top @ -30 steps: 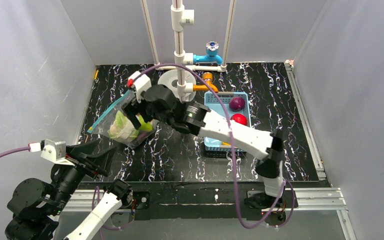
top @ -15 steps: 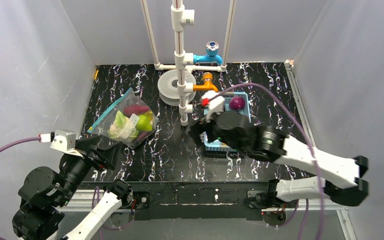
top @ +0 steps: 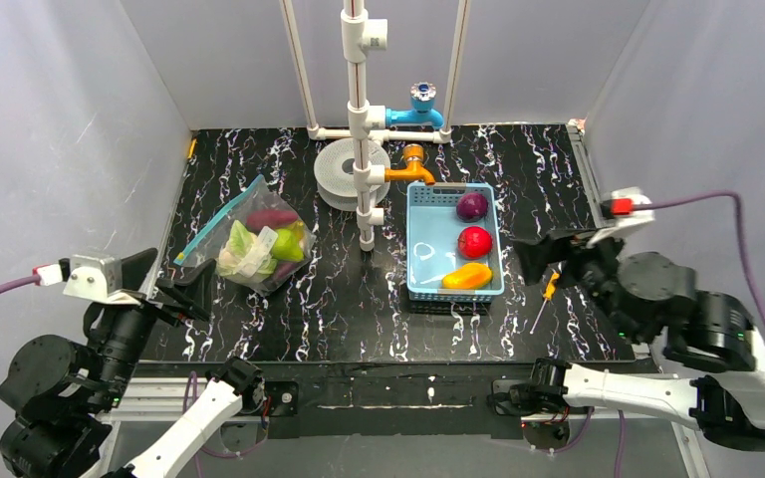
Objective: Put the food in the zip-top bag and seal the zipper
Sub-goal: Reset both arms
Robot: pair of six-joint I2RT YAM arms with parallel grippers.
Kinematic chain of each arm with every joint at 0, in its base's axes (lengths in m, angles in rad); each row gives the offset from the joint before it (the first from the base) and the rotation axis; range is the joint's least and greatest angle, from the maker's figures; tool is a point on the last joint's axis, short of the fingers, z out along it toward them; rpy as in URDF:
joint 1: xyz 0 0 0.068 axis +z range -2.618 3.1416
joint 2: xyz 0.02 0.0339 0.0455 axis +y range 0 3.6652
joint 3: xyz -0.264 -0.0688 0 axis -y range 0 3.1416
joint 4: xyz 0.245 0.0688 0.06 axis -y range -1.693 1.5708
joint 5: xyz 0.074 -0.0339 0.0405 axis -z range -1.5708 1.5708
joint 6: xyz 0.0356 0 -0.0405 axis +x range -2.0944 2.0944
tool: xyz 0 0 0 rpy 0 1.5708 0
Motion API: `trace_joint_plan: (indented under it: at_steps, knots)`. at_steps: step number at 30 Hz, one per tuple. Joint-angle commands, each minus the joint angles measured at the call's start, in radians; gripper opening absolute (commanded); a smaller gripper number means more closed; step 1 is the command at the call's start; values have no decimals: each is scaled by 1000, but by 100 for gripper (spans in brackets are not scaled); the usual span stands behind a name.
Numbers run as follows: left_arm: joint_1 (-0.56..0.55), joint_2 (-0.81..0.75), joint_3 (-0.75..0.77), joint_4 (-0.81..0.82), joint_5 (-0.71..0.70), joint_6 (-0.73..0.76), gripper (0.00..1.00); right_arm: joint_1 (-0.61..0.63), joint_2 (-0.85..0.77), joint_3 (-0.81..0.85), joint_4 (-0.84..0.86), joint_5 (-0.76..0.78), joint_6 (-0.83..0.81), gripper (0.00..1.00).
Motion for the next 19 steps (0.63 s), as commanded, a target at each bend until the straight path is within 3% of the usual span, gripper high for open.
trace_joint_plan:
  at_steps: [1, 8, 19]
  knots:
    - [2, 25, 63, 17, -52, 50, 98, 1, -46, 94, -87, 139, 36, 98]
    - [2, 5, 105, 7, -106, 92, 98, 0, -94, 138, -52, 242, -9, 98]
    - [1, -11, 105, 1, -114, 80, 98, 0, -108, 91, 29, 206, -52, 98]
